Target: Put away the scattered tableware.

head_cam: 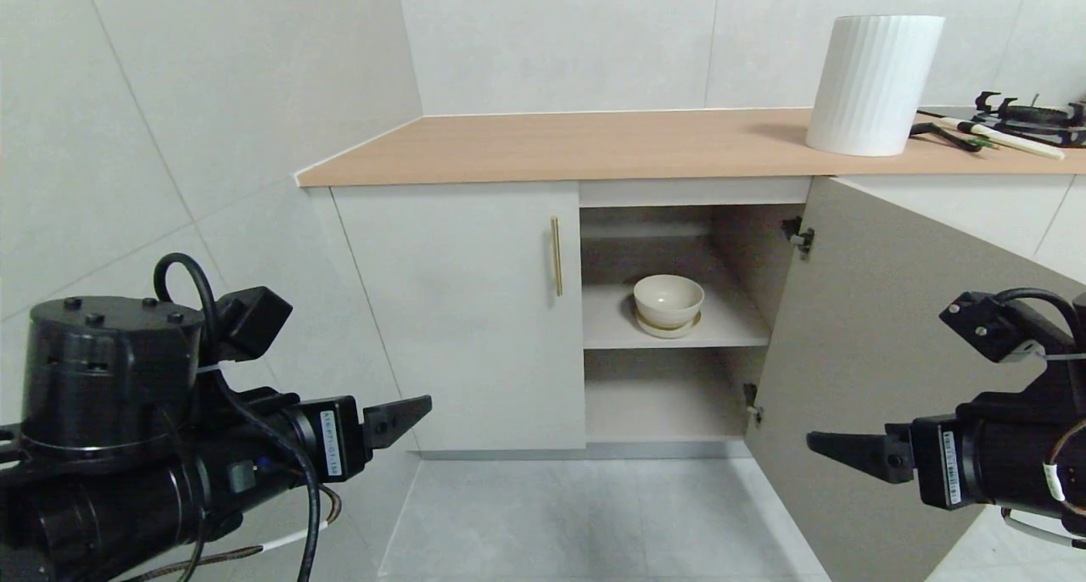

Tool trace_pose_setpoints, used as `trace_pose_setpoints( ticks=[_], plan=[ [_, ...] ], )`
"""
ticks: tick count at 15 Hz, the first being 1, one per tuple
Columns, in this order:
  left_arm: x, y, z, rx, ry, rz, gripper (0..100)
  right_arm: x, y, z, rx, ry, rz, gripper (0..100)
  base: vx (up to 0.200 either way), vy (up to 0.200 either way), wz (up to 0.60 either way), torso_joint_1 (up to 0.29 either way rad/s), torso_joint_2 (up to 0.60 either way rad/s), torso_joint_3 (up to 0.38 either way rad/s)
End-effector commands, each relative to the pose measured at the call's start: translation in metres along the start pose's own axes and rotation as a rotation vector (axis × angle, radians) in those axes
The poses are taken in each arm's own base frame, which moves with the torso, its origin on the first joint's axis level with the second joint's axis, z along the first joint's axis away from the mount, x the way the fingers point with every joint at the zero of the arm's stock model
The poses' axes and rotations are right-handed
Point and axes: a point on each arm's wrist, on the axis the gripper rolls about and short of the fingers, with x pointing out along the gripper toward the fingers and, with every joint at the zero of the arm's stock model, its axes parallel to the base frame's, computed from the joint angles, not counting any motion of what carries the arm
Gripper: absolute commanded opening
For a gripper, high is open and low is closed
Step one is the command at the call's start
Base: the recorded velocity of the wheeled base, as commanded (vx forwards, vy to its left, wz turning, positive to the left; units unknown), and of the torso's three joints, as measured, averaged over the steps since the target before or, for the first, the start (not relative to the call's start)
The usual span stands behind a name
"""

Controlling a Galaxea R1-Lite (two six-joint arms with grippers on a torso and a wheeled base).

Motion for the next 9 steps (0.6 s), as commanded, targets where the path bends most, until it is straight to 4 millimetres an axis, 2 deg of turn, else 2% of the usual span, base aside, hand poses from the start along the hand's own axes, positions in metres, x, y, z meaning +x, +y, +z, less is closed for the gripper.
trace_pose_setpoints(
  ticks=[1,5,9],
  plan=[
    [0.000,0.001,-0.001,0.002,0.004,0.002,100,0.003,-0.001,-0.004,0.001,0.021,-0.006,100,-0.200,0.000,0.00,-0.002,0.01,-0.002],
    [-0.001,0.000,-0.001,0.001,-0.002,-0.003,100,-0.002,-0.005,-0.016,0.002,0.034,-0.023,100,0.000,0.000,0.00,0.000,0.00,0.000],
    [-0.002,0.000,0.000,0.008,-0.006,-0.002,100,-0.008,-0.006,-0.019,0.002,0.021,-0.016,100,0.000,0.000,0.00,0.000,0.00,0.000]
  ],
)
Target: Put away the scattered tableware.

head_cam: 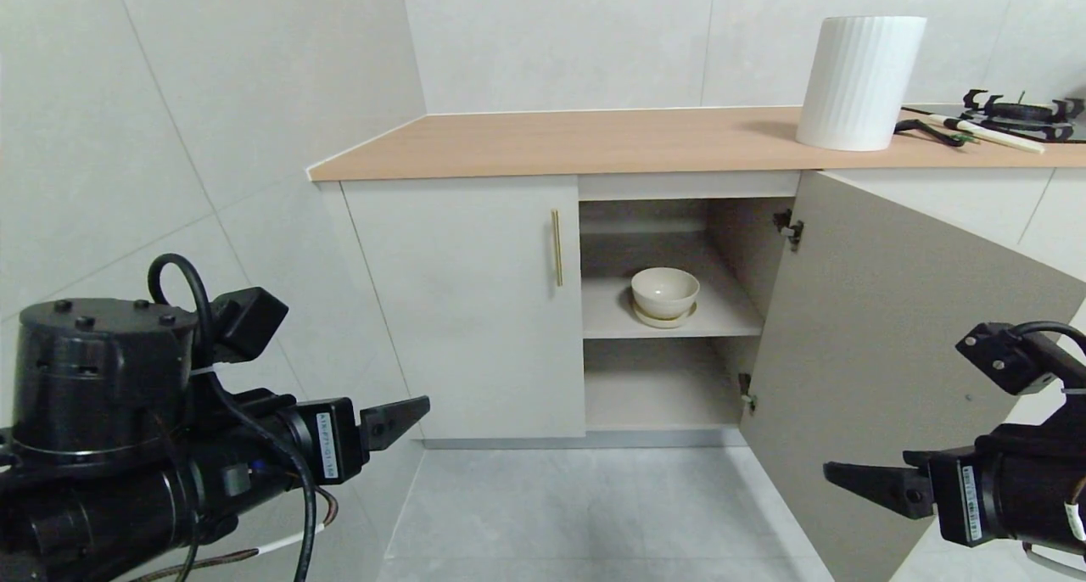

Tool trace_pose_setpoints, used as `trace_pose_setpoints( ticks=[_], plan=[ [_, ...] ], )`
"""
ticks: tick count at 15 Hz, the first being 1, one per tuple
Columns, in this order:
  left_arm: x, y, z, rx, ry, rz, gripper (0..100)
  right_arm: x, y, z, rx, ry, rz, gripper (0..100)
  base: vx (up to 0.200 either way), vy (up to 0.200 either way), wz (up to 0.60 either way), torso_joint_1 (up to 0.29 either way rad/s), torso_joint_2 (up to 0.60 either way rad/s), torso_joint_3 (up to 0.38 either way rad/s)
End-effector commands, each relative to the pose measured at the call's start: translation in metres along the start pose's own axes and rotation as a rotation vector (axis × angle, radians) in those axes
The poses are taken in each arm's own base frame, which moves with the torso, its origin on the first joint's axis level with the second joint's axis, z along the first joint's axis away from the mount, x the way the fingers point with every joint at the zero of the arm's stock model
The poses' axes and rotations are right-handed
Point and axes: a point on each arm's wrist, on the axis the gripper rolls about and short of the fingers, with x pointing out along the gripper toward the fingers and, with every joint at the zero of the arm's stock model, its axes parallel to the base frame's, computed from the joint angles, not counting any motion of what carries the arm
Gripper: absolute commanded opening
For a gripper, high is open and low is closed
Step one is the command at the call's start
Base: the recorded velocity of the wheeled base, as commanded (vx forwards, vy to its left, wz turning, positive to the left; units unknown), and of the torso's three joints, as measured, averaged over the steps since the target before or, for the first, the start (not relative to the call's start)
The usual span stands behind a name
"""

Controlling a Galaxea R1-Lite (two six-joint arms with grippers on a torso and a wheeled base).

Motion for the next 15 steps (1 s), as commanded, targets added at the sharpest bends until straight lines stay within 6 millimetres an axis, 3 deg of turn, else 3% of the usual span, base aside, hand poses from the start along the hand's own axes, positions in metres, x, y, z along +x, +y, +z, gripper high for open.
trace_pose_setpoints(
  ticks=[1,6,11,15],
  plan=[
    [0.000,0.000,0.000,0.006,0.000,0.001,100,-0.002,0.000,-0.001,0.000,-0.003,0.000,100,0.000,0.000,0.00,0.000,0.00,0.000],
    [-0.001,0.000,0.001,0.013,-0.012,0.018,100,-0.005,-0.003,-0.007,0.002,0.043,-0.032,100,0.000,-0.200,0.00,0.004,0.00,0.002],
    [0.000,0.001,0.000,0.014,-0.006,0.020,100,0.010,-0.011,-0.007,0.009,0.074,-0.188,100,0.000,-0.200,0.00,0.002,0.01,0.006],
    [0.000,0.001,0.000,0.012,-0.006,0.017,100,0.010,-0.033,0.003,0.057,0.150,-0.338,100,0.000,0.000,0.00,0.000,0.00,0.000]
  ],
)
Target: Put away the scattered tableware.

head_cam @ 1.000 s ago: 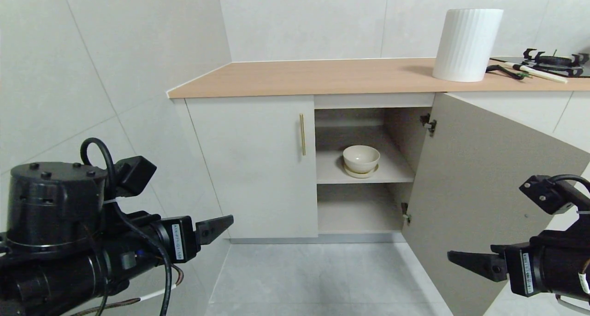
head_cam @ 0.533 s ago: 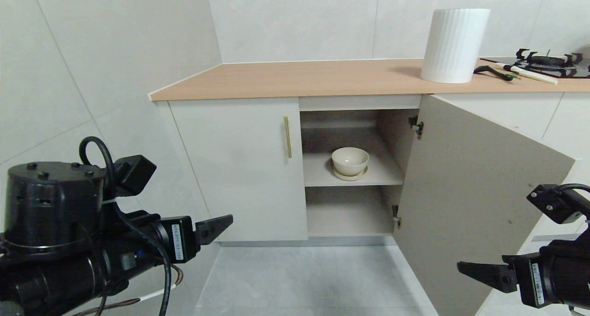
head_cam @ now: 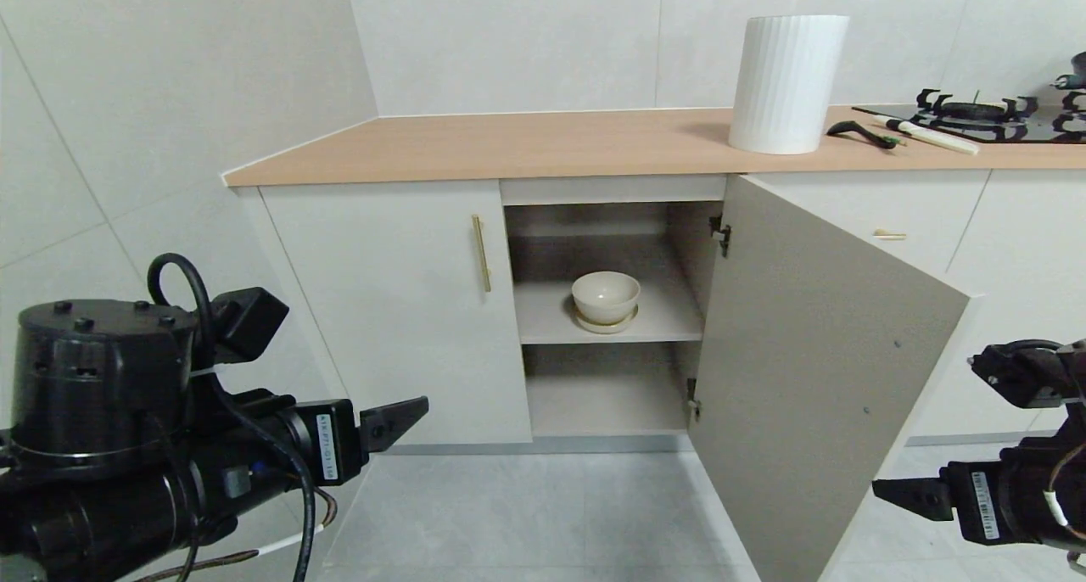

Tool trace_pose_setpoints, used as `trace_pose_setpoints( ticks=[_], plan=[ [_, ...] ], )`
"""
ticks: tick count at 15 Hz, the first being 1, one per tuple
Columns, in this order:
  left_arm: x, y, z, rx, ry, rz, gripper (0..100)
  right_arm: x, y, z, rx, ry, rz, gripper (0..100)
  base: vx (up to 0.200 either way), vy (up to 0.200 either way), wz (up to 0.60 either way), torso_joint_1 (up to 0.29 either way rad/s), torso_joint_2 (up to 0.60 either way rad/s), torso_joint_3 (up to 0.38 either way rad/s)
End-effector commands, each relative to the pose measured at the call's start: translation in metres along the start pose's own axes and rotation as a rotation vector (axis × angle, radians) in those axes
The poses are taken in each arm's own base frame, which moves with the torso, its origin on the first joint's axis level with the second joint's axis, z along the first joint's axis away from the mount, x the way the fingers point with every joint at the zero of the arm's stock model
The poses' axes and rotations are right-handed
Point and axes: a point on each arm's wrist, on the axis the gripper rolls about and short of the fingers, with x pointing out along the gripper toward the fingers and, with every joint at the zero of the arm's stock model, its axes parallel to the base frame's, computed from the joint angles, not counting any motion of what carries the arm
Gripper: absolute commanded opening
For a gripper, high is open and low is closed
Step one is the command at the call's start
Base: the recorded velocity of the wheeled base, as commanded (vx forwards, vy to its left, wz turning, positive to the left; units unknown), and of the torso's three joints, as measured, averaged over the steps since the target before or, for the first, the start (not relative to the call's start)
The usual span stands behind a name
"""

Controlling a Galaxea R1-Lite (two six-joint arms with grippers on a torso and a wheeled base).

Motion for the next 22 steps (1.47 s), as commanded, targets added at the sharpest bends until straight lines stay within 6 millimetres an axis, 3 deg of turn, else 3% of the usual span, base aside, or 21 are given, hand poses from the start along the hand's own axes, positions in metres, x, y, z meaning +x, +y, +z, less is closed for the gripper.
trace_pose_setpoints(
  ticks=[1,7,11,13,17,22],
  plan=[
    [0.000,0.000,0.000,0.000,0.002,0.001,100,0.002,-0.015,0.012,0.035,0.020,-0.076,100,0.000,0.000,0.00,0.000,0.00,0.000],
    [0.000,0.000,0.000,-0.001,0.001,0.001,100,0.007,-0.065,0.030,0.124,-0.002,-0.292,100,0.000,0.000,0.00,0.000,0.00,0.000],
    [0.000,0.000,0.000,-0.003,-0.004,0.000,100,0.035,-0.086,0.045,0.213,-0.064,-0.337,100,0.000,0.000,0.00,0.000,0.00,0.000],
    [-0.001,-0.001,0.002,-0.008,-0.013,-0.002,100,0.063,-0.092,0.050,0.316,-0.082,-0.337,100,0.000,0.000,0.00,0.000,0.00,0.000],
    [-0.004,-0.001,0.004,-0.018,-0.025,-0.012,100,0.101,-0.098,0.051,0.390,-0.104,-0.325,100,0.000,0.000,0.00,0.000,0.00,0.000],
    [-0.003,-0.001,0.004,-0.017,-0.021,-0.014,100,0.111,-0.090,0.048,0.399,-0.135,-0.249,100,0.000,0.000,0.00,0.000,0.00,0.000]
  ],
)
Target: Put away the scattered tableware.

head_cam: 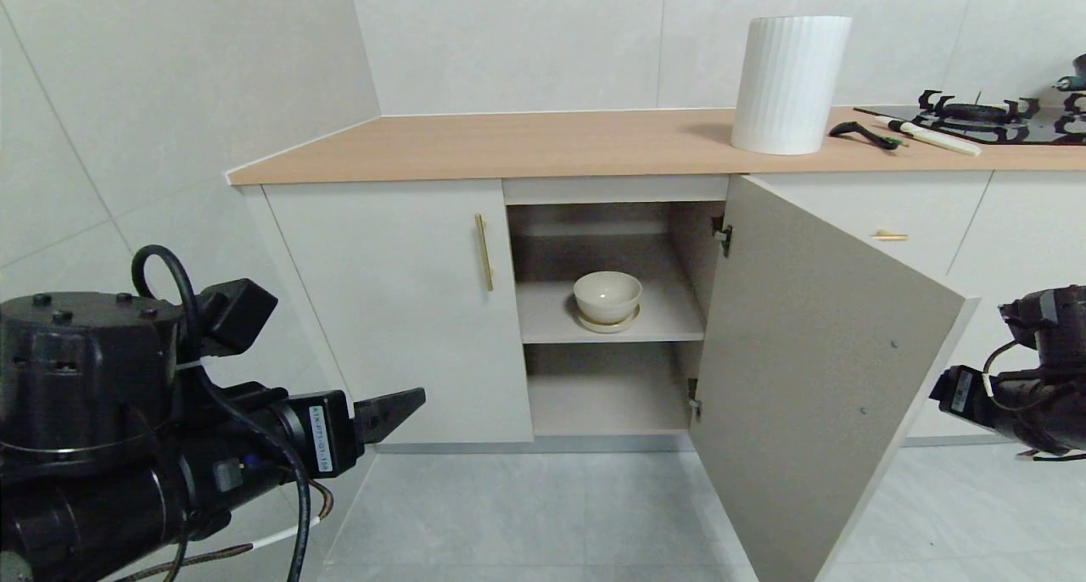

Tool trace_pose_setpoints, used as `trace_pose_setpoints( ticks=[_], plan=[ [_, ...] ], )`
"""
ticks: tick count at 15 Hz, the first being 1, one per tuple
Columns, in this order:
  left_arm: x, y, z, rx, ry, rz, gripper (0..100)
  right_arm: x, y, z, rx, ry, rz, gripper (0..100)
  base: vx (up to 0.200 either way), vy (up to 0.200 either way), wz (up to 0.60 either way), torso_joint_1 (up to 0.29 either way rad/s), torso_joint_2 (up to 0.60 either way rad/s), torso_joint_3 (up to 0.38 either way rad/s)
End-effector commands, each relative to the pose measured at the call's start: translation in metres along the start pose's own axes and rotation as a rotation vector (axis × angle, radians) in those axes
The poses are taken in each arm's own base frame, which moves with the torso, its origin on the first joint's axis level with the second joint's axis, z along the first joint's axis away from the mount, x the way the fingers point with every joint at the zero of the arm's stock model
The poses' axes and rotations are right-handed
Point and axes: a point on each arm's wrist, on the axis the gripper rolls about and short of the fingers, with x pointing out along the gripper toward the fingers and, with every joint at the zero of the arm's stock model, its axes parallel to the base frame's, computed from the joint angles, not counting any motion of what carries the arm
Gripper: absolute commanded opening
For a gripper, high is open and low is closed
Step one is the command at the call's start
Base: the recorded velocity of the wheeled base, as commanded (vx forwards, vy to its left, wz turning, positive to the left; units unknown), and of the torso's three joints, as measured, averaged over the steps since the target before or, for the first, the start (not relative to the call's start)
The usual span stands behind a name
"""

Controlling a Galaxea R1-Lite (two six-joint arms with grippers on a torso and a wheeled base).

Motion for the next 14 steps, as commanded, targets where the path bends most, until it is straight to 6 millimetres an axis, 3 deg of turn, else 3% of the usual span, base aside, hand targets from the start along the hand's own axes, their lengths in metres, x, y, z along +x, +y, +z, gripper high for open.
trace_pose_setpoints(
  ticks=[1,6,8,9,10,14],
  plan=[
    [0.000,0.000,0.000,0.000,0.001,0.000,100,0.004,0.008,-0.008,-0.021,0.017,0.026,100,0.000,0.000,0.00,0.000,0.00,0.000],
    [0.000,0.000,0.000,0.000,0.002,0.000,100,0.000,0.065,-0.028,-0.134,0.013,0.211,100,0.000,0.000,0.00,0.000,0.00,0.000],
    [0.000,0.000,0.000,-0.001,-0.001,0.000,100,0.008,0.094,-0.035,-0.179,-0.006,0.325,100,0.000,0.000,0.00,0.000,0.00,0.000],
    [0.000,0.000,0.000,0.001,-0.001,0.000,100,0.009,0.097,-0.037,-0.183,-0.004,0.330,100,0.000,0.000,0.00,0.000,0.00,0.000],
    [0.000,0.000,0.000,0.001,-0.001,0.000,100,0.016,0.121,-0.043,-0.221,0.008,0.384,100,0.000,0.000,0.00,0.000,0.00,0.000],
    [0.000,0.000,0.000,0.002,-0.002,0.002,100,0.030,0.162,-0.050,-0.265,0.016,0.475,100,0.000,0.000,0.00,0.000,0.00,0.000]
  ],
)
